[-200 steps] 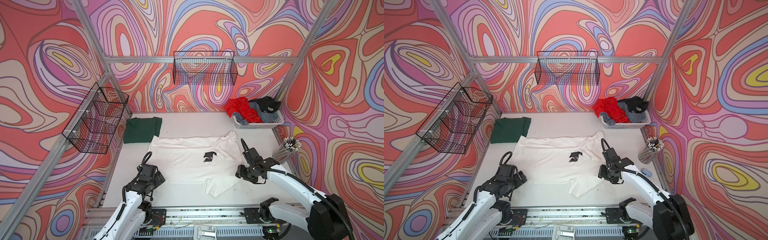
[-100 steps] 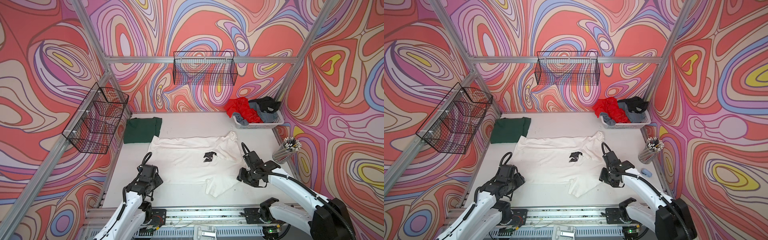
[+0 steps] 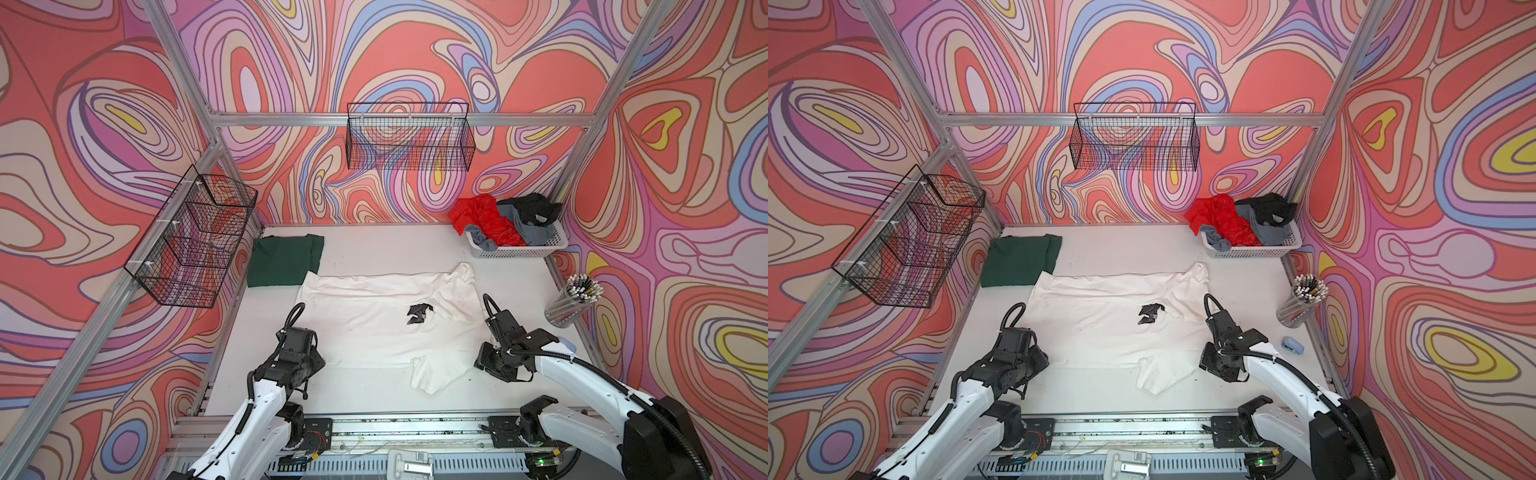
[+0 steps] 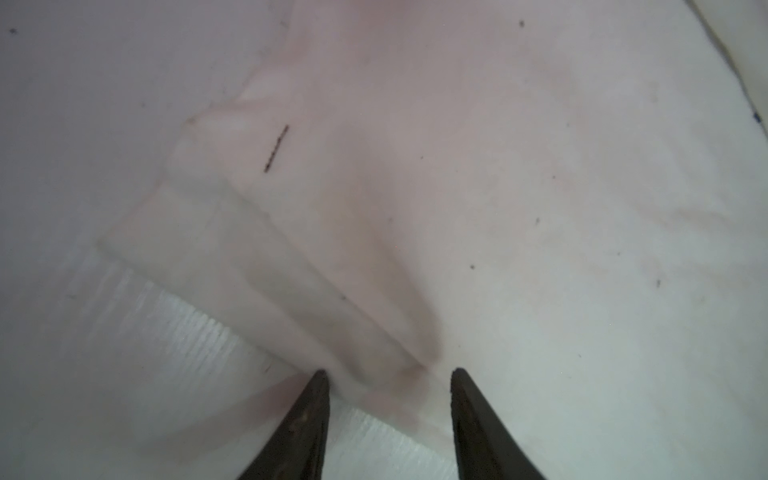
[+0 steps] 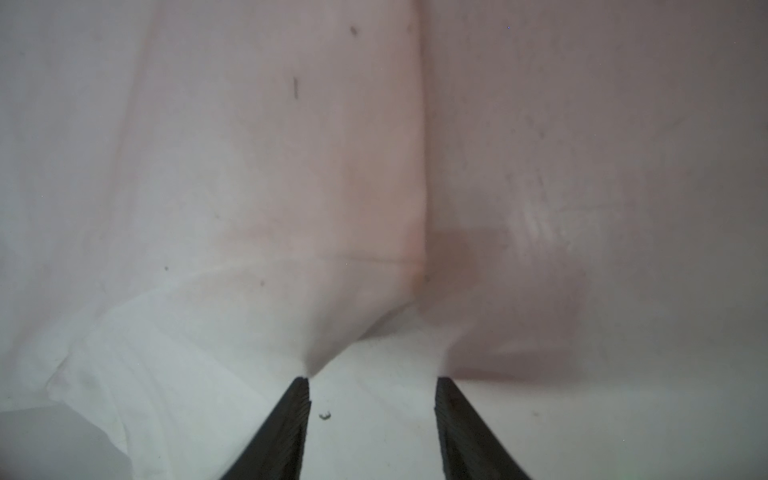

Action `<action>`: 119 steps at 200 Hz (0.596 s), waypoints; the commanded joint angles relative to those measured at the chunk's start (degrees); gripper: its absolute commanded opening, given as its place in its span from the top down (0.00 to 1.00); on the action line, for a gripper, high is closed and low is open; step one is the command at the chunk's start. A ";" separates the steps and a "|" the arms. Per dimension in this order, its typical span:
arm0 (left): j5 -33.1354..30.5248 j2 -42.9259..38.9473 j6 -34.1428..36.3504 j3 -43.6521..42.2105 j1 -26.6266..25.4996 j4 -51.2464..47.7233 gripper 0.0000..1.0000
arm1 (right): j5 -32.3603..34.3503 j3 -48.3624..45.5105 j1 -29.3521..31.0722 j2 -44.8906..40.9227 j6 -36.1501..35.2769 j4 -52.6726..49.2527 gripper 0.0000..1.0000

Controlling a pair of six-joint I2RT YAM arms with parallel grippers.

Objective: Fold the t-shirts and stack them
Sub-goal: 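Lower both grippers onto the t-shirt's near hem, then pinch the near hem corners with both grippers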

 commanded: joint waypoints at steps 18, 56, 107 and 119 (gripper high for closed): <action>0.72 0.81 0.72 -0.12 -0.18 1.64 0.62 | 1.77 -1.50 0.23 1.63 2.54 3.81 0.56; 1.17 1.24 0.93 -0.21 -0.18 2.09 0.70 | 3.08 -2.01 0.23 1.37 3.77 5.53 0.72; 1.40 1.34 1.32 -0.21 -0.18 2.30 0.81 | 4.03 -1.93 0.31 2.46 3.88 6.83 1.00; 1.47 1.19 1.34 -0.21 -0.18 2.16 0.85 | 4.49 -1.66 0.34 2.18 3.88 6.49 1.00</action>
